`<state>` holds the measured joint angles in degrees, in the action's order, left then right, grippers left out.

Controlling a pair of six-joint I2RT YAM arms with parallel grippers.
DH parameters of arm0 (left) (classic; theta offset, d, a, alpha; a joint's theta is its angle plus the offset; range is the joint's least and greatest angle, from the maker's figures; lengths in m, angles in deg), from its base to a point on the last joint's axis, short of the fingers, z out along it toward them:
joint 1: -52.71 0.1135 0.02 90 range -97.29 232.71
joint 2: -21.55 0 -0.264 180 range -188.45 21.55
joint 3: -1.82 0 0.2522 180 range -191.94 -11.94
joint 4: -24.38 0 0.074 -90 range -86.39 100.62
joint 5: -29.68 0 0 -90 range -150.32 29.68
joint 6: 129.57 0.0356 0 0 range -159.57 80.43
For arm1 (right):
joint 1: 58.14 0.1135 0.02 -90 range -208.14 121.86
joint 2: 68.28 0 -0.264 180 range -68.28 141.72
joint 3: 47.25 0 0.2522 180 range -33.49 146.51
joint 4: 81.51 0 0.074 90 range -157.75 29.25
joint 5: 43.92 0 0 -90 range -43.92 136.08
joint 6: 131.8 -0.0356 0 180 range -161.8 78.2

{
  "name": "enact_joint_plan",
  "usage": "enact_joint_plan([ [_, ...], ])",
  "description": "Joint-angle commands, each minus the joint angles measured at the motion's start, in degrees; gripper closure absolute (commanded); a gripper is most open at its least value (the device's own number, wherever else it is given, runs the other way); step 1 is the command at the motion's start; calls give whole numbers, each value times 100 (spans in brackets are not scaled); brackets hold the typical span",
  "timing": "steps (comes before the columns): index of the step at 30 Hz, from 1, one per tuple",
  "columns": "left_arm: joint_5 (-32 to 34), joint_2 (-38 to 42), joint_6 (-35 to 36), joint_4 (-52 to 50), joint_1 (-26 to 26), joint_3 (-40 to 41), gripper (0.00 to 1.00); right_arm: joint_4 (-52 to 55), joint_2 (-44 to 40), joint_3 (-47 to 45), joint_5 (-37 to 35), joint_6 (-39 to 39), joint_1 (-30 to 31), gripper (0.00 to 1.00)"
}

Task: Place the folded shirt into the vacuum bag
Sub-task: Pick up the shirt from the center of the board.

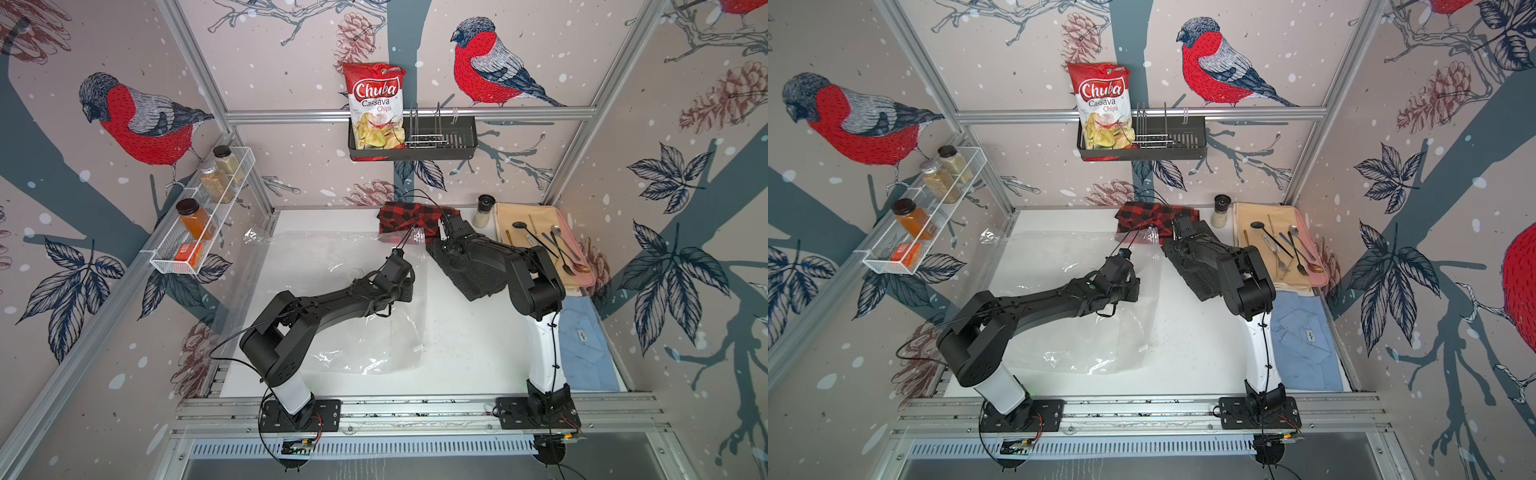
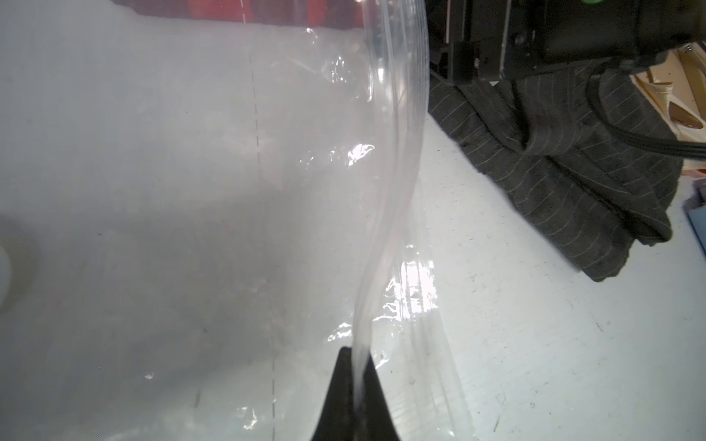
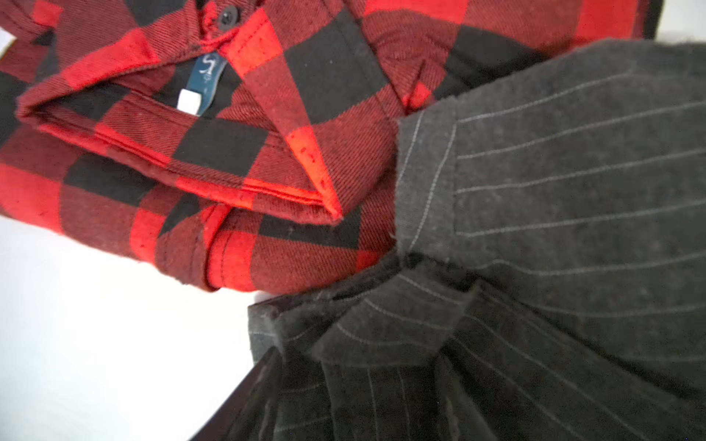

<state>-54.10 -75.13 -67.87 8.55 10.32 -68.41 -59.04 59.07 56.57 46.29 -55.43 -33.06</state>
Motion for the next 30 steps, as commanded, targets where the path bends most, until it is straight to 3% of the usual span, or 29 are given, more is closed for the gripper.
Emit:
enact_joint_plan([
  [1,-45,-115,29,172,29,-40,100,478,-220,-108,156,-218,25,36],
  [7,-138,-261,10,224,34,-224,100,351,-1348,-1061,-107,-121,42,33],
  [11,-164,-312,-9,275,89,-259,100,290,-1595,-1280,-196,156,45,32],
  [22,-418,-284,-126,338,354,-238,100,692,-426,-19,-562,1114,213,34],
  [30,-514,-215,-150,304,355,-207,100,1002,128,514,-998,1233,375,28],
])
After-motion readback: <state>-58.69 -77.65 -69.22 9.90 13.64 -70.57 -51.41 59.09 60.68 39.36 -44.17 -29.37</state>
